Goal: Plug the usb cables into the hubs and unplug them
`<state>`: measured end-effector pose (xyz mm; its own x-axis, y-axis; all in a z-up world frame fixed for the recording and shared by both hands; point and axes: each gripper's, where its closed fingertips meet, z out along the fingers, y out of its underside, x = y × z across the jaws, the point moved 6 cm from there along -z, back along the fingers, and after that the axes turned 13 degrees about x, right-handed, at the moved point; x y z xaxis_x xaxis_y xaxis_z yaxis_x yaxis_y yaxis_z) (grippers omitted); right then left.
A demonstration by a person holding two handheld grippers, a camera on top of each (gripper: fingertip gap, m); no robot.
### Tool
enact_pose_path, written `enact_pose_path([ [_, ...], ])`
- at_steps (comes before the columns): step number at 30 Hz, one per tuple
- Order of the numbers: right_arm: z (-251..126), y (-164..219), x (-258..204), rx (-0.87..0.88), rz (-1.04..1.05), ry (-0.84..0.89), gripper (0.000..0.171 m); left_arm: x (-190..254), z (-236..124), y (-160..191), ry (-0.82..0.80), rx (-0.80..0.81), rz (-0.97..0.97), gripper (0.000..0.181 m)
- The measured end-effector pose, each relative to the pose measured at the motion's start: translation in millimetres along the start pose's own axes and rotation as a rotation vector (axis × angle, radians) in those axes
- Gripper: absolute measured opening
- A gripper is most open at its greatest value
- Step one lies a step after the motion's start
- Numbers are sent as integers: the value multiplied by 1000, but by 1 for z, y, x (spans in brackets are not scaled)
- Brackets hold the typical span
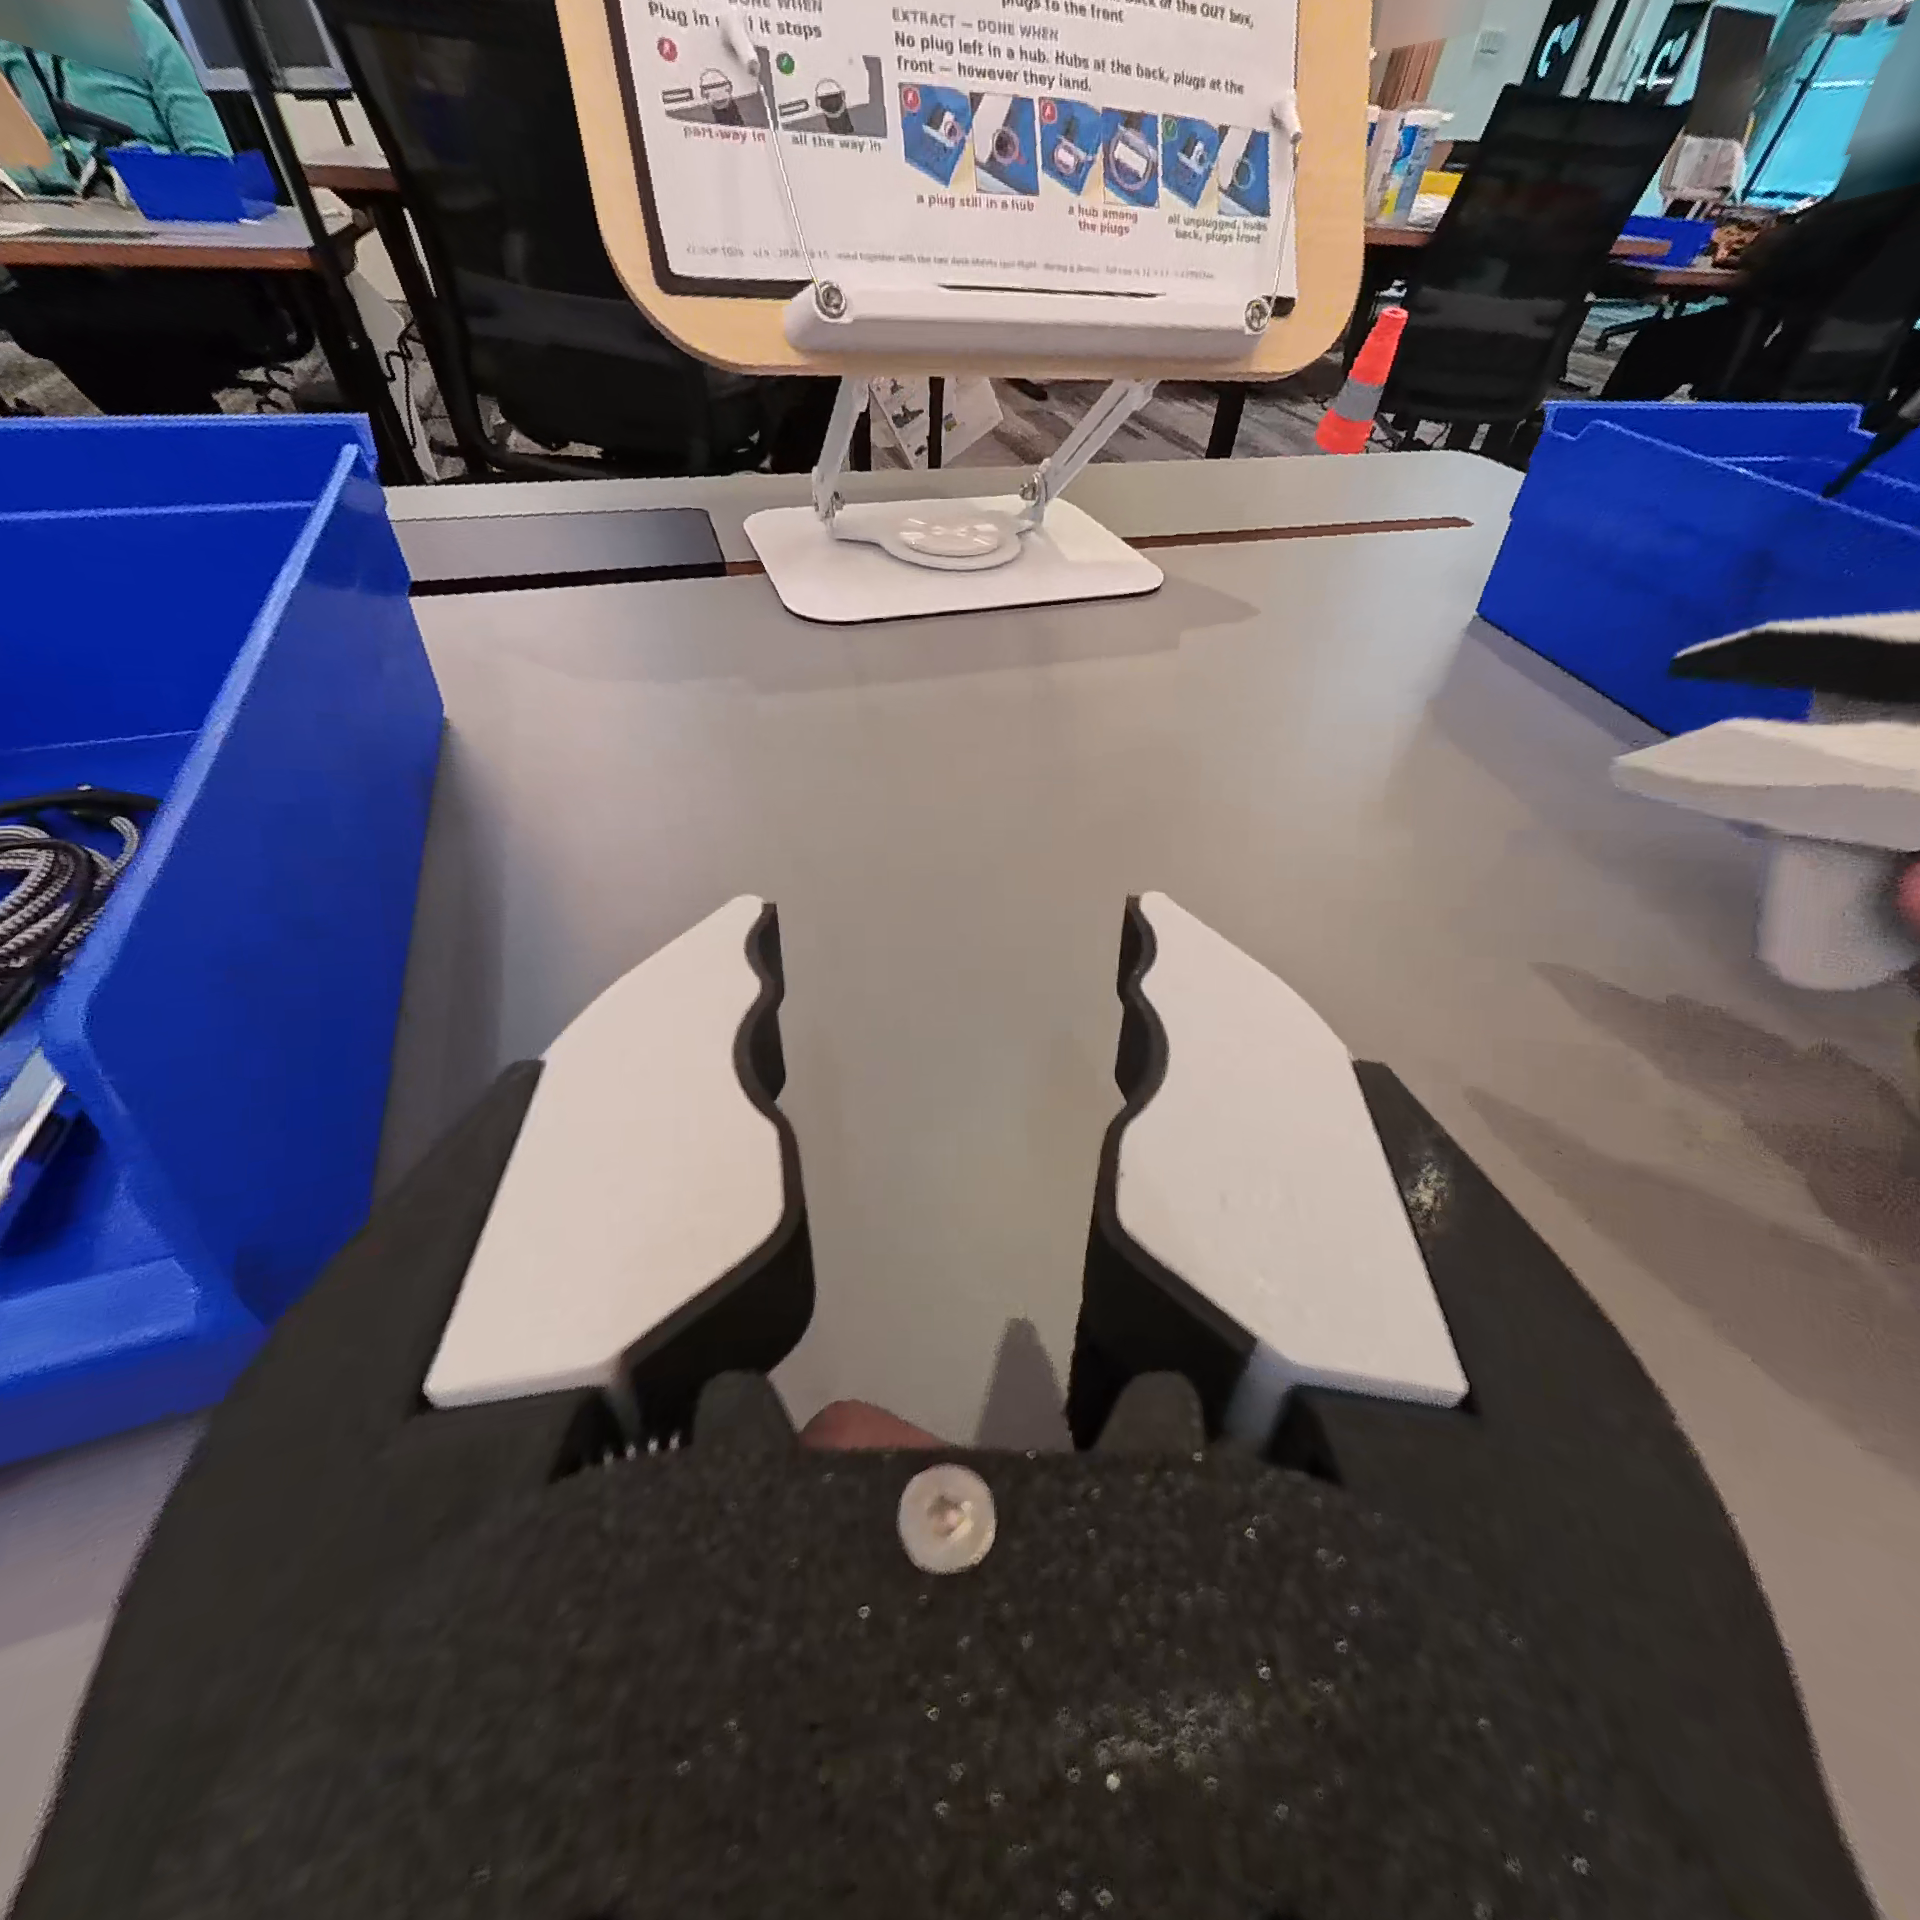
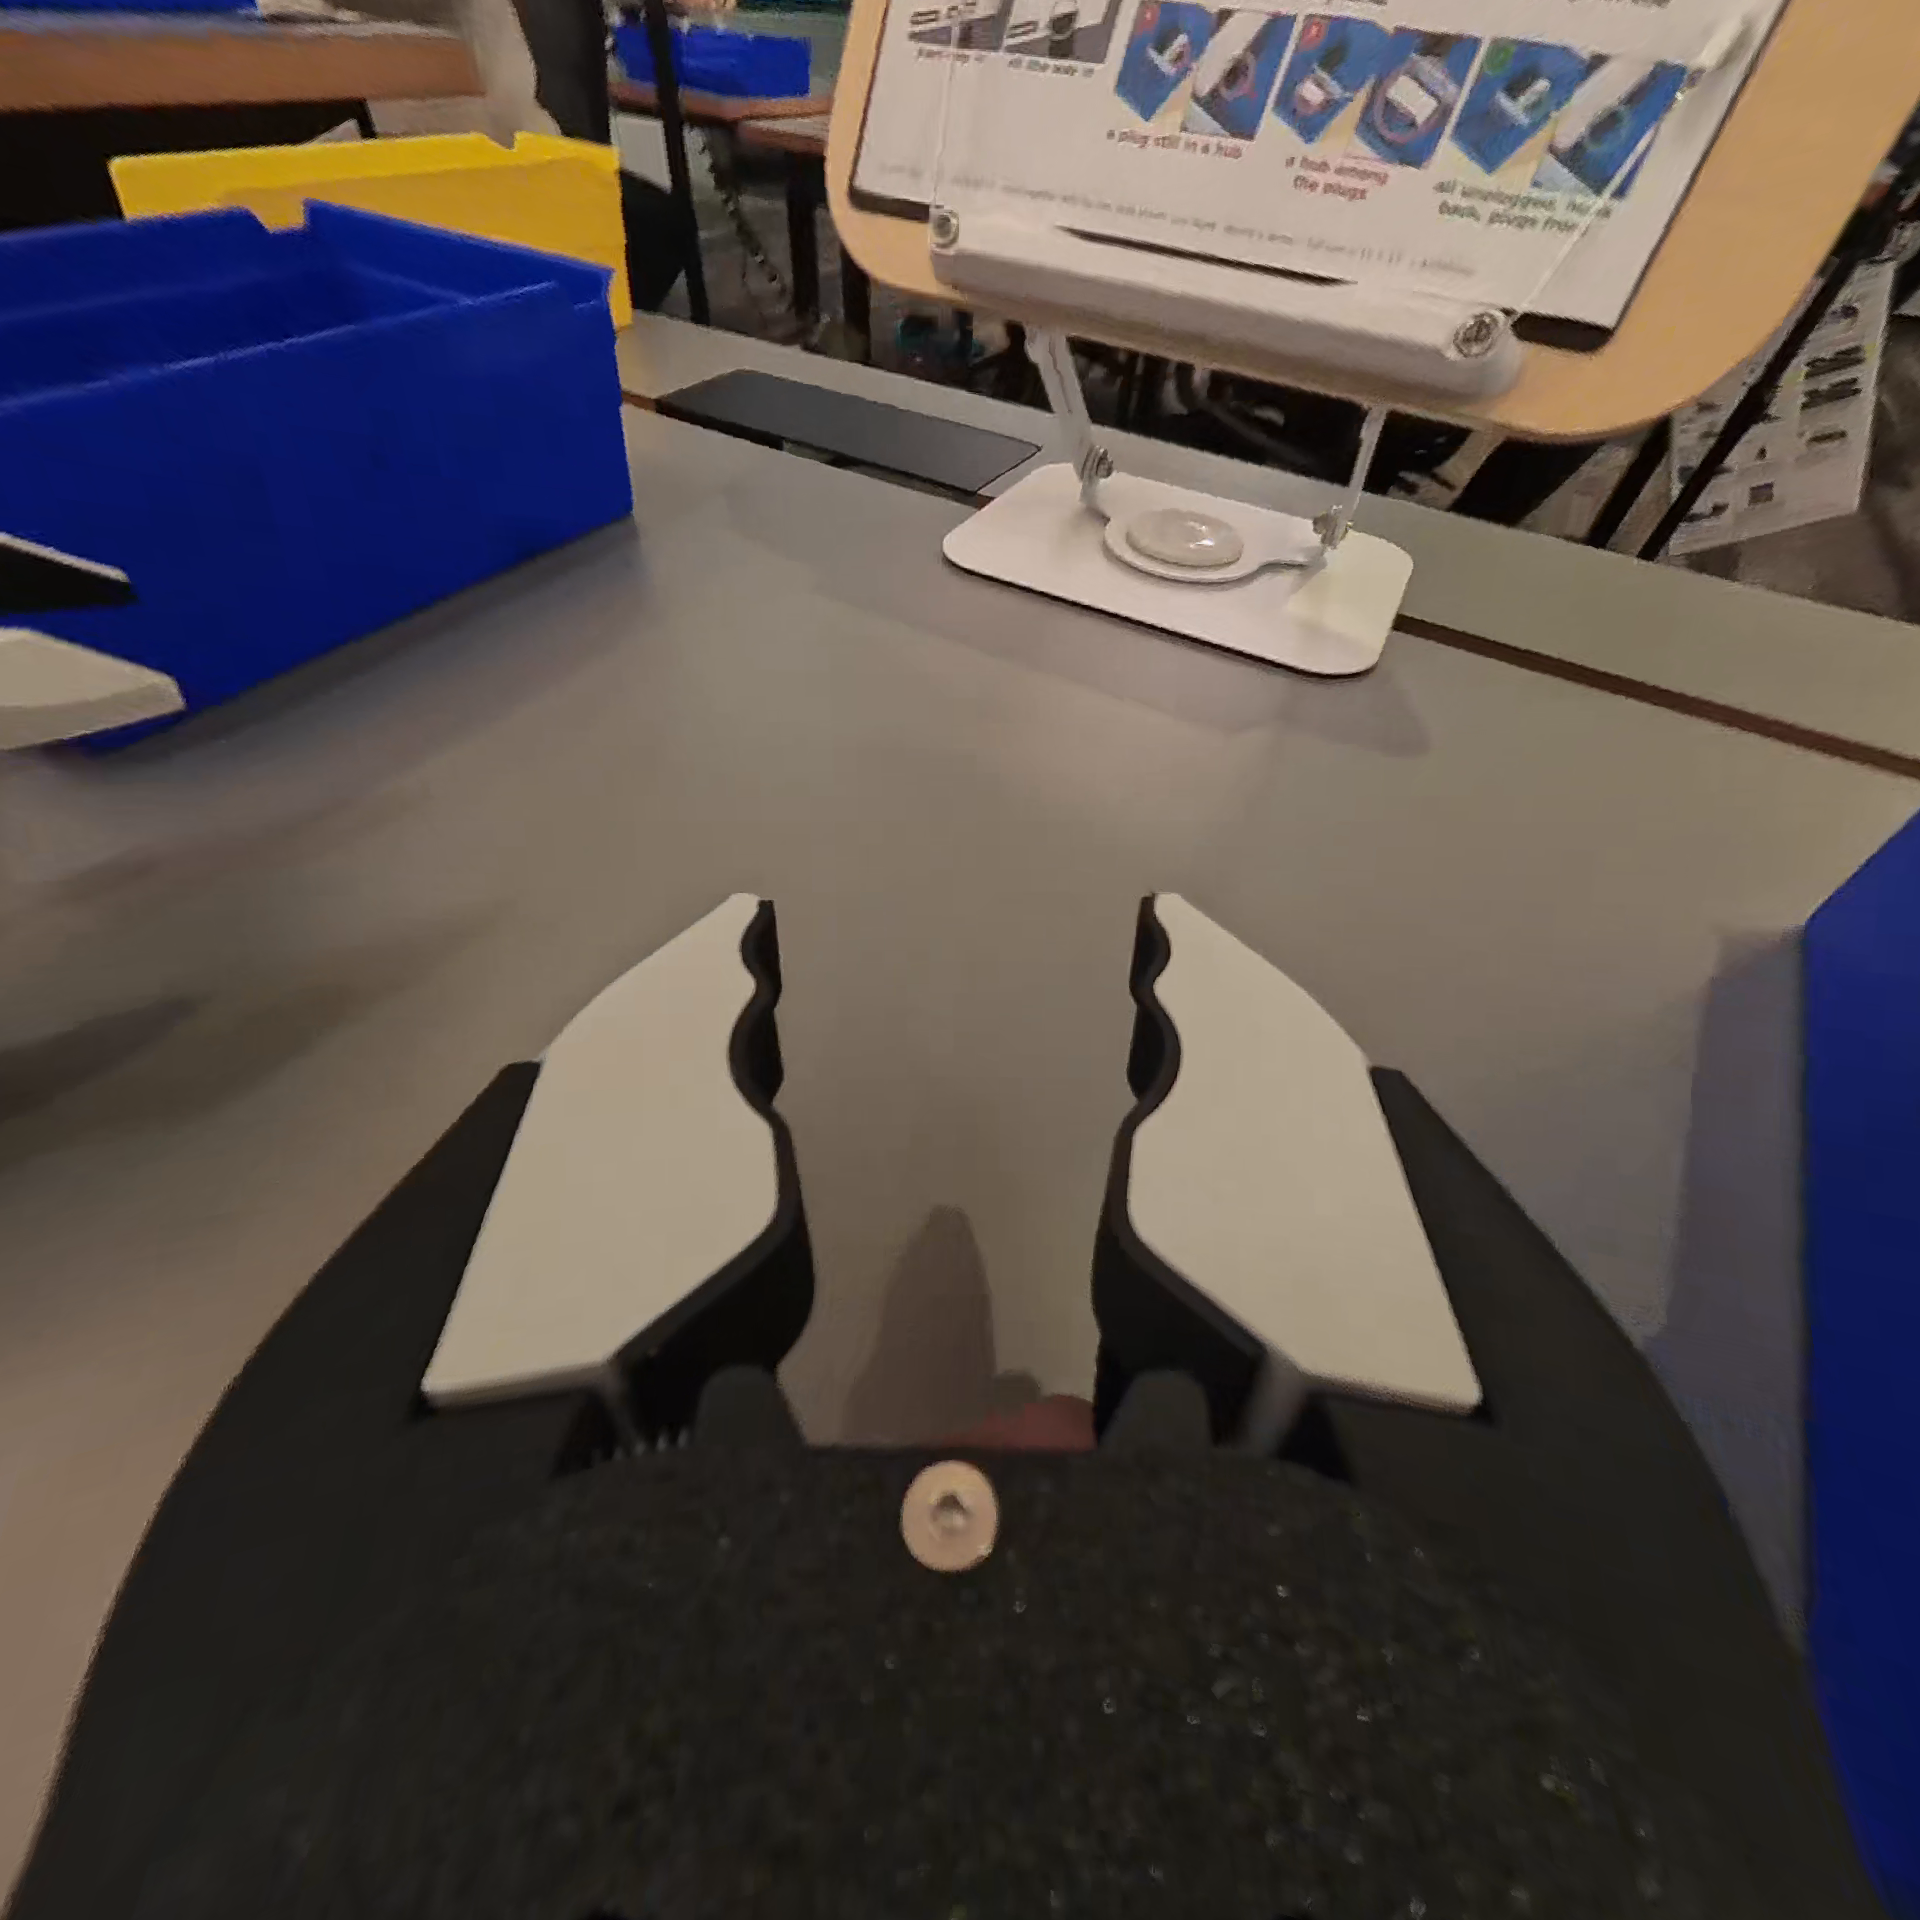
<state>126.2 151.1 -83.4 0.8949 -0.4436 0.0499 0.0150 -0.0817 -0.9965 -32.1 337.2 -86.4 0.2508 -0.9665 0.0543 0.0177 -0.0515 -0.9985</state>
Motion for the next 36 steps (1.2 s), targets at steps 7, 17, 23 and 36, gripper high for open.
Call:
enact_pose_path([
  [7,4,8,-3,55,-31,1,61,2,3,3,15,-29,1,62],
  [17,3,7,1,81,44,-54,57,-93,-43,-77,-109,-184,342,54],
  [23,5,7,-3,70,21,-78,56,-172,-7,-34,-86,-700,403,49],
  [36,5,7,-3,72,53,-127,55,-196,23,17,37,-1287,98,53],
])
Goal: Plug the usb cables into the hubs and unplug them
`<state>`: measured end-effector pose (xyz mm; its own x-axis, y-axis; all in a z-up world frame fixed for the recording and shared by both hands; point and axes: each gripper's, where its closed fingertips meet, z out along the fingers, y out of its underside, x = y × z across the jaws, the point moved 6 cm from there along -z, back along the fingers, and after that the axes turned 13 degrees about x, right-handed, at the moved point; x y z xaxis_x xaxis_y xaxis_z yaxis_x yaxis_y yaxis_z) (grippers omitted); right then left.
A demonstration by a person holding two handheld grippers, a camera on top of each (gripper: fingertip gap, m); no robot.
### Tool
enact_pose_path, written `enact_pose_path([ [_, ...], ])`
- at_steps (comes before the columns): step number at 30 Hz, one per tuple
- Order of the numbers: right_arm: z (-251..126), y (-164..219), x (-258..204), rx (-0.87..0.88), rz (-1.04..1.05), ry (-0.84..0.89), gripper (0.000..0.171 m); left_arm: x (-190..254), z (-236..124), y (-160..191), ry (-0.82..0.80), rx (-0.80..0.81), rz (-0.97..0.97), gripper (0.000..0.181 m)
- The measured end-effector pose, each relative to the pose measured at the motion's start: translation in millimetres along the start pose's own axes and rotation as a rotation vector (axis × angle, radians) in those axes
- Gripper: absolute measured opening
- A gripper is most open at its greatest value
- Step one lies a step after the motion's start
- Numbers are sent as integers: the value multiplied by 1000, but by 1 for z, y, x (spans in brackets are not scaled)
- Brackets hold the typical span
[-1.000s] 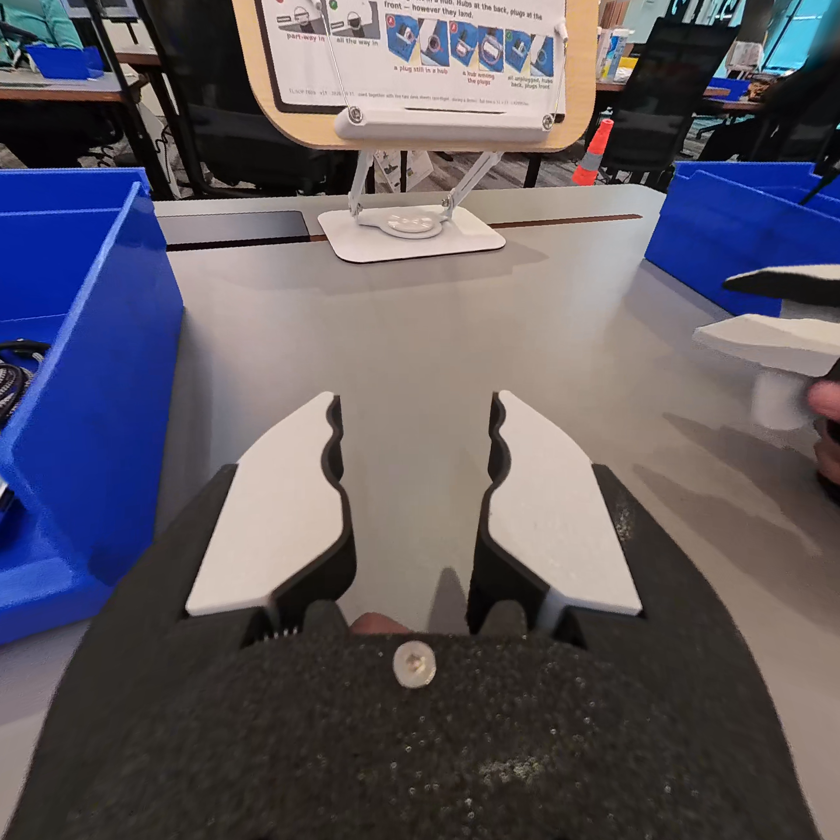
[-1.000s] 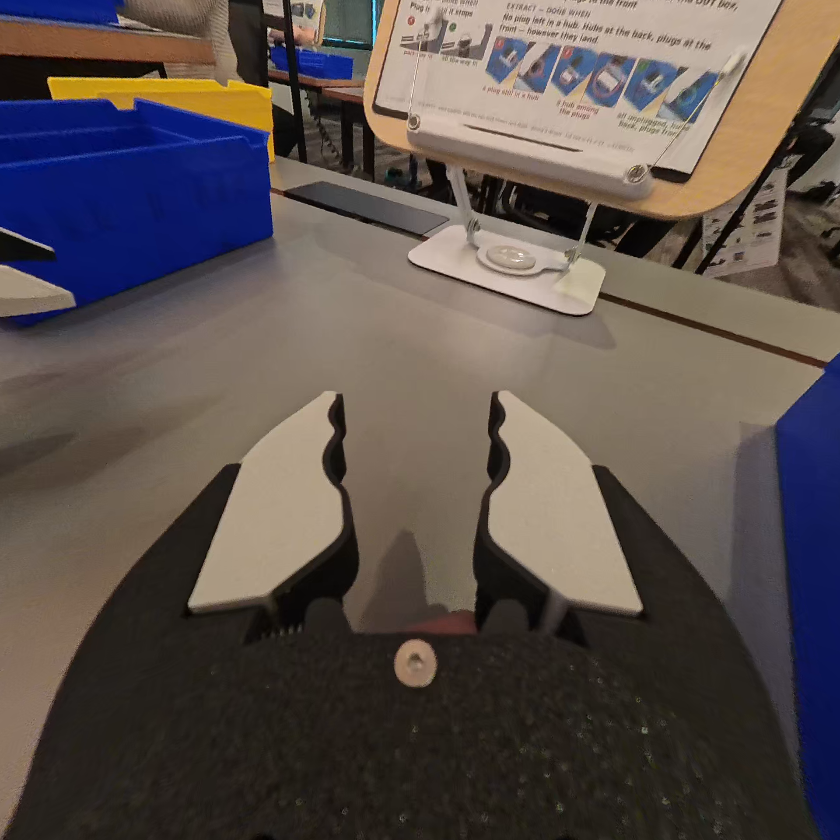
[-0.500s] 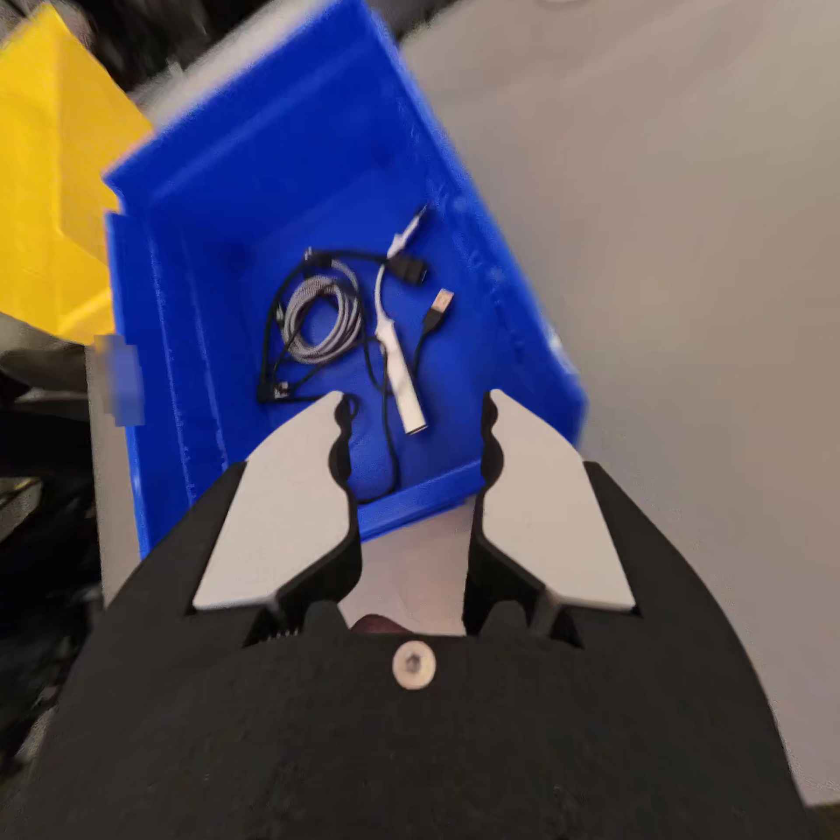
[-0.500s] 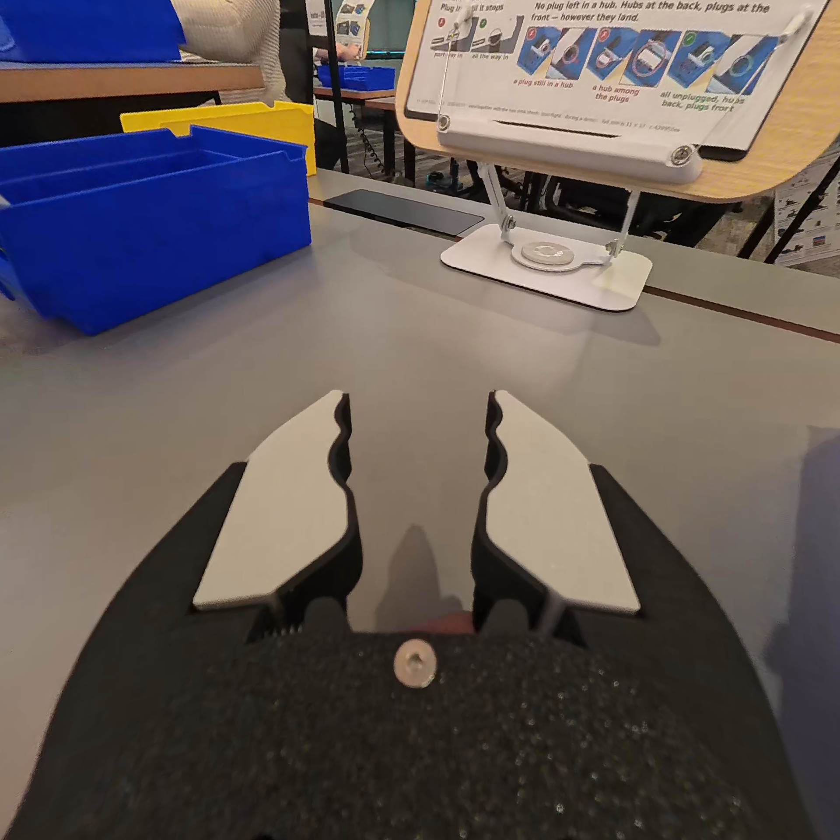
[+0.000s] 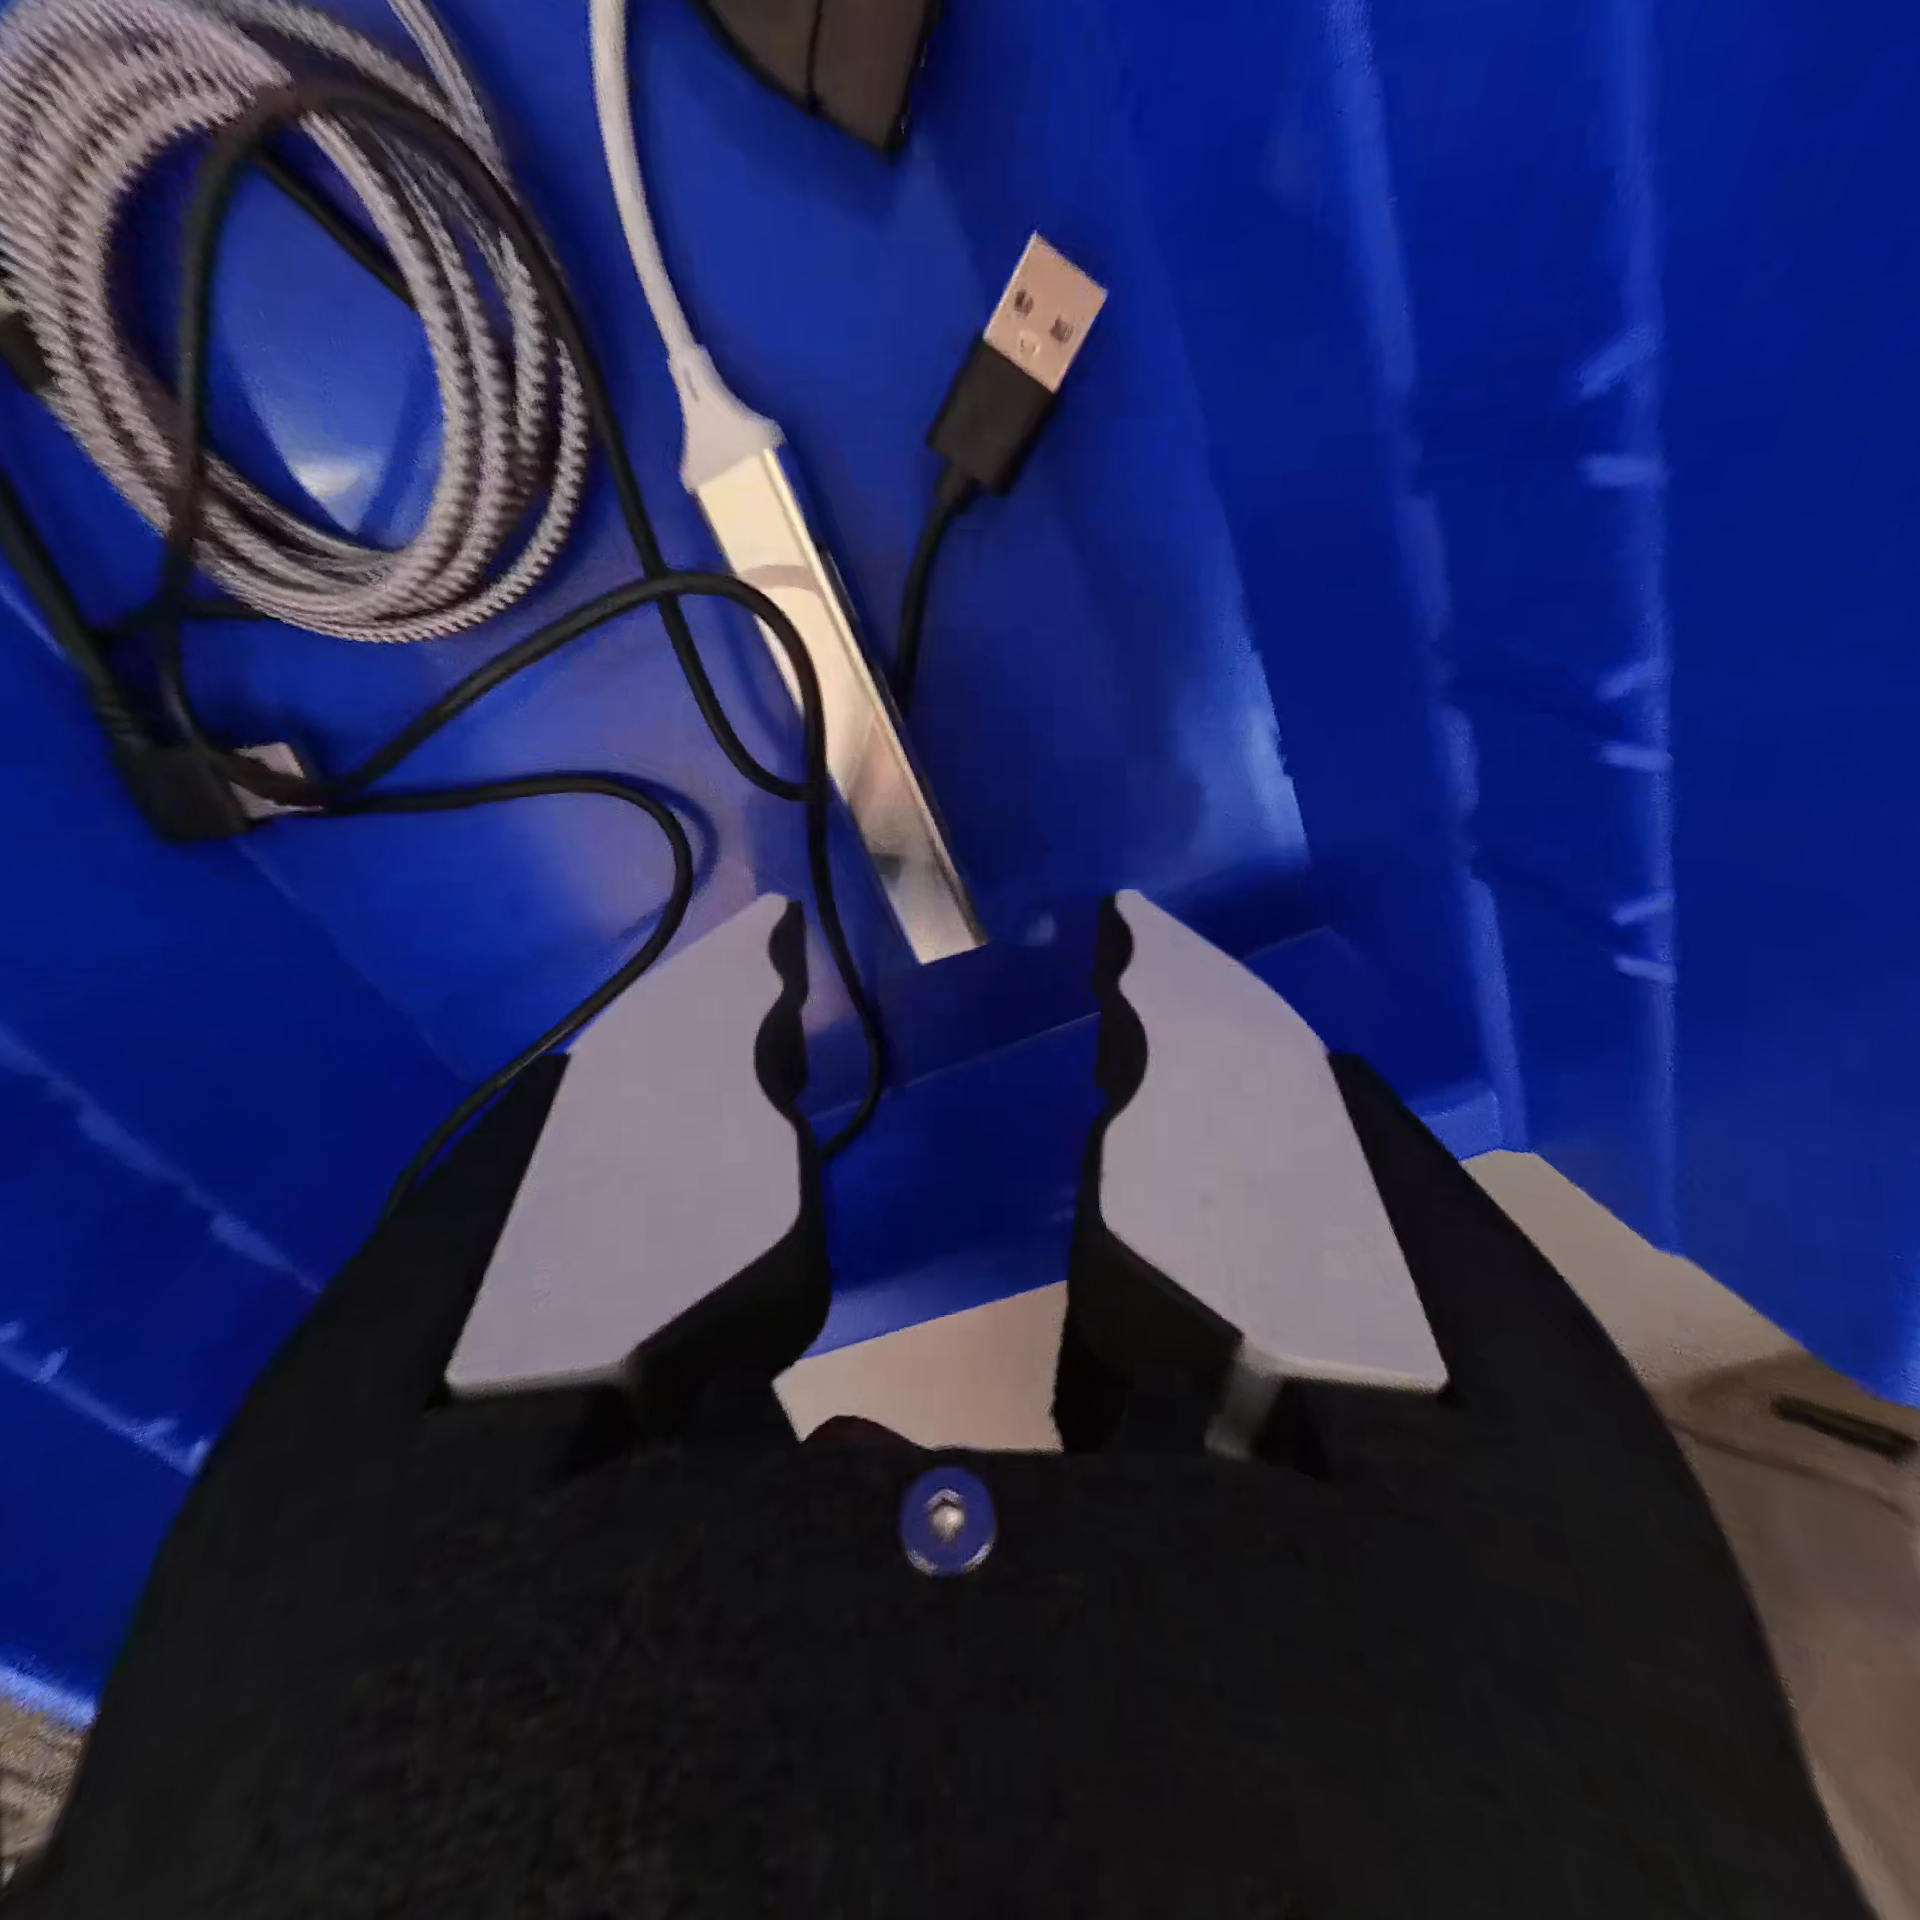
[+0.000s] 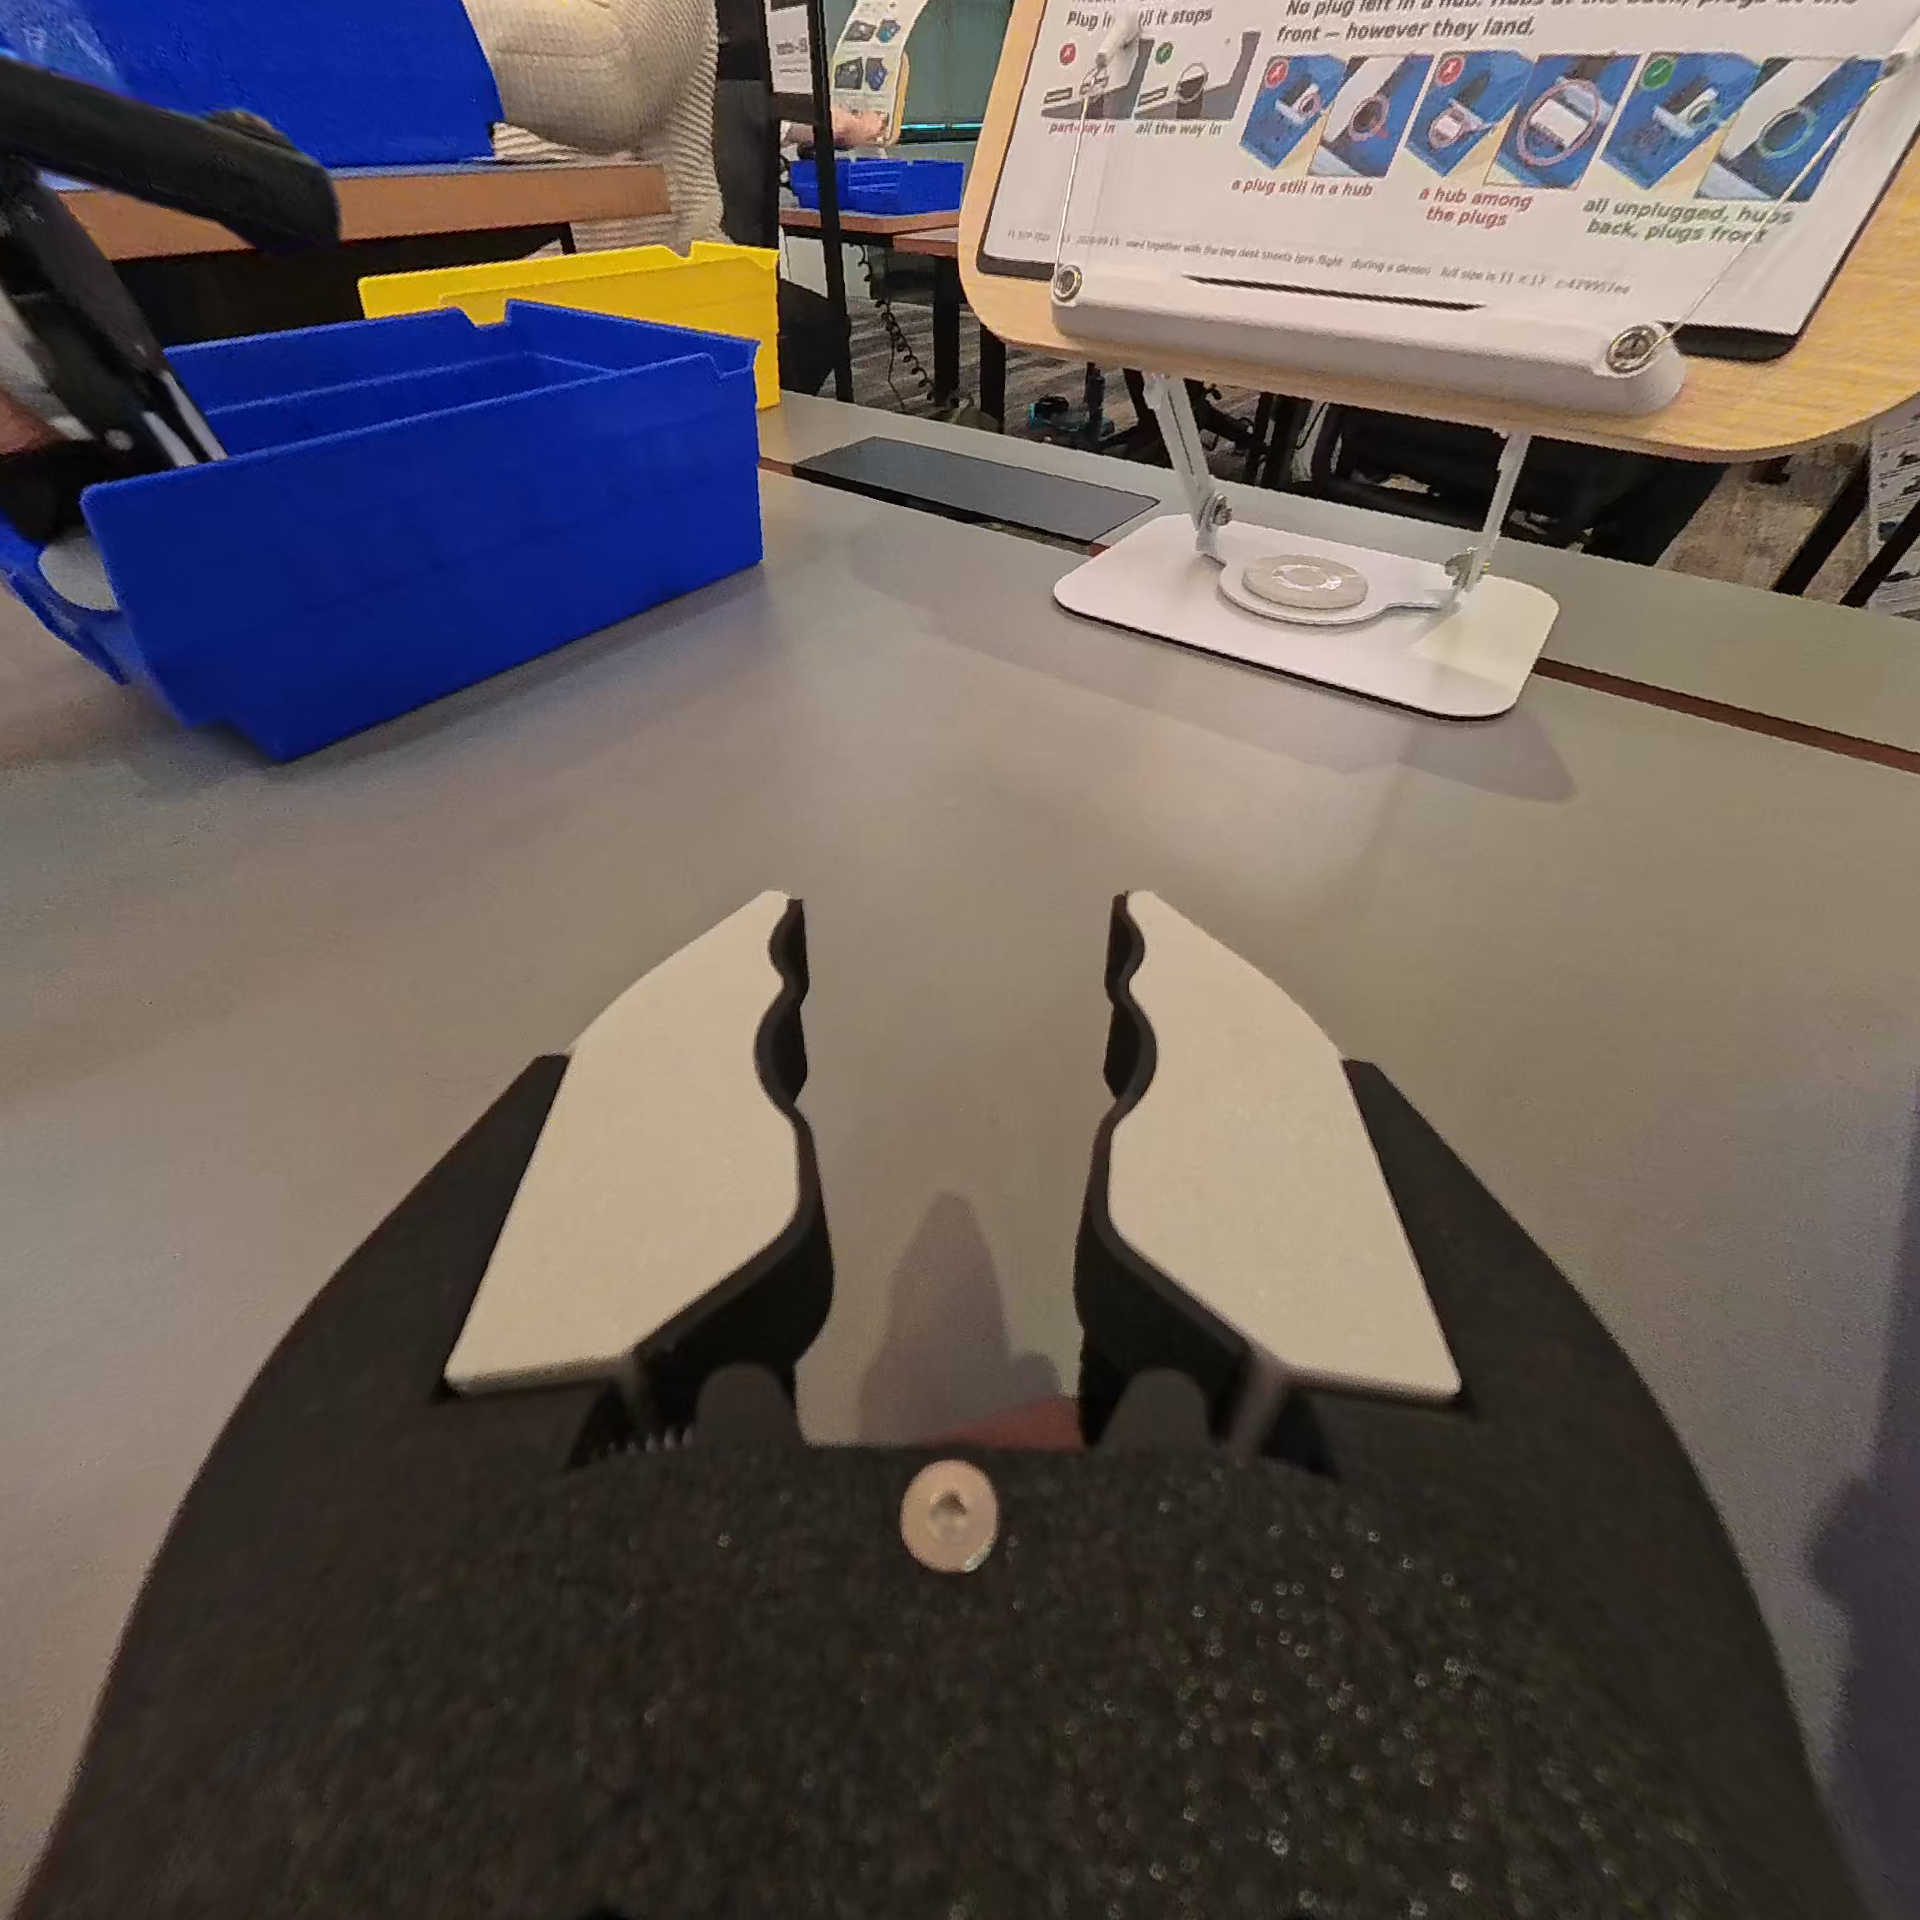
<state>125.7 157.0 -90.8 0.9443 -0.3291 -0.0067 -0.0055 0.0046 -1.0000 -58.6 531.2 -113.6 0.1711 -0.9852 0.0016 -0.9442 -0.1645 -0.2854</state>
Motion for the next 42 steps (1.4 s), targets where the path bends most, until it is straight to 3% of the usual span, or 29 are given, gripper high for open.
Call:
enact_pose_path([
  [3,1,0,-2,-4,-4,-17,54,-6,11,-3,95,-105,-60,54],
  [8,1,0,-3,-1,-7,-31,53,-25,16,-11,-19,-144,-4,19],
  [14,1,1,-4,-7,-3,-42,52,-27,12,-6,-91,-122,71,18],
  [18,1,1,-4,-6,-5,-43,51,-26,-10,-5,-118,28,73,17],
  [27,2,1,-9,-17,-21,-50,50,-18,-92,-2,-80,523,-7,16],
  [30,3,2,-11,-22,-35,-48,50,-15,-105,0,-109,579,15,16],
  [34,2,2,-12,-28,-46,-49,50,-16,-99,3,-71,587,25,16],
  [42,4,3,-17,-47,-69,-64,50,-55,-42,9,33,434,-25,16],
])
